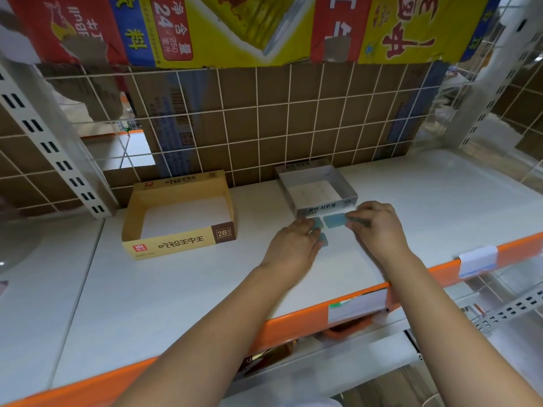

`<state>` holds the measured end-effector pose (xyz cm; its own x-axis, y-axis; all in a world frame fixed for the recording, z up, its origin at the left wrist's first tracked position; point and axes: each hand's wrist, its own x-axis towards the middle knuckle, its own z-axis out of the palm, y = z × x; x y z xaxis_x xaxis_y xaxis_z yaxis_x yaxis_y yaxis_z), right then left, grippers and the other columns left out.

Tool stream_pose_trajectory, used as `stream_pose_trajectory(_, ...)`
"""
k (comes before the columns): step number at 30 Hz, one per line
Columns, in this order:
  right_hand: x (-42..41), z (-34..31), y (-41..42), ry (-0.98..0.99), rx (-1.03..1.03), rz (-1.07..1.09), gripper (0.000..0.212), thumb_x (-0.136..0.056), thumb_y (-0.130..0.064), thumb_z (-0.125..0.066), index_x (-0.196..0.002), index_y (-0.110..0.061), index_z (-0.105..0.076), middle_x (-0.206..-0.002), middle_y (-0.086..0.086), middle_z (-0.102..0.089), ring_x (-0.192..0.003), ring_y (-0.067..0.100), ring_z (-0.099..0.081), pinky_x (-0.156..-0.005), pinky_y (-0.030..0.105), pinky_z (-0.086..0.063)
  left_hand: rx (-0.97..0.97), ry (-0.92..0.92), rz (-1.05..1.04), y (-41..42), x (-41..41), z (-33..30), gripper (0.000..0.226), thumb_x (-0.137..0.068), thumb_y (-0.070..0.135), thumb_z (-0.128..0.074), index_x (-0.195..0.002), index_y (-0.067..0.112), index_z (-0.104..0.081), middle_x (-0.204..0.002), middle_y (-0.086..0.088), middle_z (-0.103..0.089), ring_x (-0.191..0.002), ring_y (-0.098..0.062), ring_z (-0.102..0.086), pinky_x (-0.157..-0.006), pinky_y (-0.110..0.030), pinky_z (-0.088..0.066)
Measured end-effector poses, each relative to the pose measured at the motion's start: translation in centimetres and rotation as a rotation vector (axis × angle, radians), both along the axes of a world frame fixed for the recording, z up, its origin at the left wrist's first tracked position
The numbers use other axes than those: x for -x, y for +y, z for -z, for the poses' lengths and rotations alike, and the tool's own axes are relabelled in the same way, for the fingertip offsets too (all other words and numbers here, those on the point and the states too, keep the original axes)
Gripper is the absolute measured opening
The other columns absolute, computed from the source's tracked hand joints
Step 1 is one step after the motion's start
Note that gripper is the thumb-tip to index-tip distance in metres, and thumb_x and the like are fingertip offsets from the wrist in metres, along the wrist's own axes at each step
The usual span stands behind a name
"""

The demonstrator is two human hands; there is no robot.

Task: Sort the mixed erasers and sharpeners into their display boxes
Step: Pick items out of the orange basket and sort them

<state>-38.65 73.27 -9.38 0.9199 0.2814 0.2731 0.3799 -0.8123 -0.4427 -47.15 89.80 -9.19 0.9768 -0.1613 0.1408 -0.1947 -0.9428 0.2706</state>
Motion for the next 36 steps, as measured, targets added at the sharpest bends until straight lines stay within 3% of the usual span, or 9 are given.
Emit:
stream_pose_trajectory(8,0.1,-0.2,0.5,-0.038,0.017,0.026,0.025,-0.087,-0.017,-0.060,-0.111,-0.012,-0.067,-0.116,0.008,-0.061,-0.109,0.026,-0.043,-0.084,0.029,-0.037,0.086,-0.042,0.009,0.3,0.3,-0.3,0.041,-0.099,0.025,-0.037,-0.136,0.010,-0.044,-0.146,-0.009,-0.037,-0.134,-0.023,-0.031,-0.108,-0.031,-0.030)
stream_pose_trajectory(12,1.9,-1.5,1.3,-0.089,-0.045,-0.002,0.028,-0.088,-0.010,-0.054,-0.114,-0.011,-0.065,-0.121,0.008,-0.057,-0.113,0.024,-0.041,-0.090,0.029,-0.038,0.143,-0.143,-0.015,1.4,1.3,-2.2,0.038,-0.096,0.025,-0.040,-0.129,0.010,-0.052,-0.135,-0.010,-0.049,-0.124,-0.025,-0.041,-0.103,-0.032,-0.035)
stream_pose_trajectory(20,5.9,-5.1,10.8,-0.183,0.032,-0.298,0.029,-0.091,-0.010,-0.050,-0.115,-0.015,-0.064,-0.127,0.007,-0.055,-0.120,0.026,-0.043,-0.100,0.032,-0.033,0.016,-0.278,-0.250,9.7,6.7,-5.9,0.047,-0.090,0.033,-0.034,-0.120,0.009,-0.060,-0.124,-0.014,-0.058,-0.117,-0.033,-0.051,-0.095,-0.039,-0.040)
stream_pose_trajectory(22,6.8,-5.6,14.1,-0.214,0.092,-0.397,0.025,-0.089,-0.012,-0.049,-0.108,-0.015,-0.066,-0.117,0.007,-0.060,-0.110,0.028,-0.049,-0.091,0.035,-0.037,-0.025,-0.290,-0.329,12.6,9.0,-6.7,0.046,-0.089,0.033,-0.036,-0.117,0.009,-0.062,-0.120,-0.014,-0.061,-0.113,-0.034,-0.054,-0.092,-0.040,-0.042)
stream_pose_trajectory(24,8.0,-6.2,17.6,-0.222,0.112,-0.495,0.022,-0.083,-0.012,-0.049,-0.095,-0.013,-0.068,-0.101,0.009,-0.063,-0.095,0.033,-0.055,-0.076,0.032,-0.039,-0.054,-0.323,-0.382,15.6,11.6,-7.5,0.042,-0.085,0.029,-0.038,-0.104,0.005,-0.067,-0.104,-0.017,-0.066,-0.096,-0.037,-0.061,-0.081,-0.040,-0.049)
stream_pose_trajectory(26,9.8,-7.0,21.1,-0.229,0.074,-0.596,0.020,-0.079,-0.011,-0.052,-0.092,-0.010,-0.067,-0.097,0.011,-0.064,-0.091,0.034,-0.056,-0.074,0.031,-0.038,-0.057,-0.327,-0.444,18.7,14.6,-8.1,0.041,-0.083,0.026,-0.038,-0.100,0.004,-0.068,-0.097,-0.016,-0.066,-0.090,-0.036,-0.062,-0.075,-0.039,-0.052)
stream_pose_trajectory(29,13.0,-8.1,26.1,-0.317,0.059,-0.706,0.015,-0.077,-0.010,-0.056,-0.085,-0.010,-0.068,-0.093,0.009,-0.066,-0.089,0.031,-0.061,-0.076,0.025,-0.036,-0.070,-0.365,-0.575,22.6,19.6,-9.1,0.039,-0.083,0.025,-0.041,-0.103,0.004,-0.067,-0.100,-0.015,-0.066,-0.093,-0.035,-0.061,-0.078,-0.039,-0.051)
stream_pose_trajectory(33,17.0,-8.0,33.3,-0.236,-0.009,-0.874,0.033,-0.083,-0.019,-0.045,-0.101,-0.006,-0.069,-0.106,0.012,-0.064,-0.100,0.034,-0.057,-0.087,0.031,-0.040,-0.167,-0.377,-0.775,27.5,26.6,-9.5,0.038,-0.083,0.027,-0.042,-0.098,0.003,-0.068,-0.100,-0.016,-0.066,-0.091,-0.034,-0.062,-0.076,-0.033,-0.046)
stream_pose_trajectory(36,20.6,-8.3,38.1,-0.221,-0.056,-1.014,0.032,-0.083,-0.016,-0.046,-0.103,-0.005,-0.068,-0.107,0.013,-0.064,-0.101,0.033,-0.057,-0.087,0.029,-0.036,-0.200,-0.385,-0.894,31.1,32.0,-9.4,0.040,-0.082,0.026,-0.042,-0.101,0.002,-0.067,-0.098,-0.018,-0.066,-0.088,-0.036,-0.062,-0.080,-0.035,-0.037)
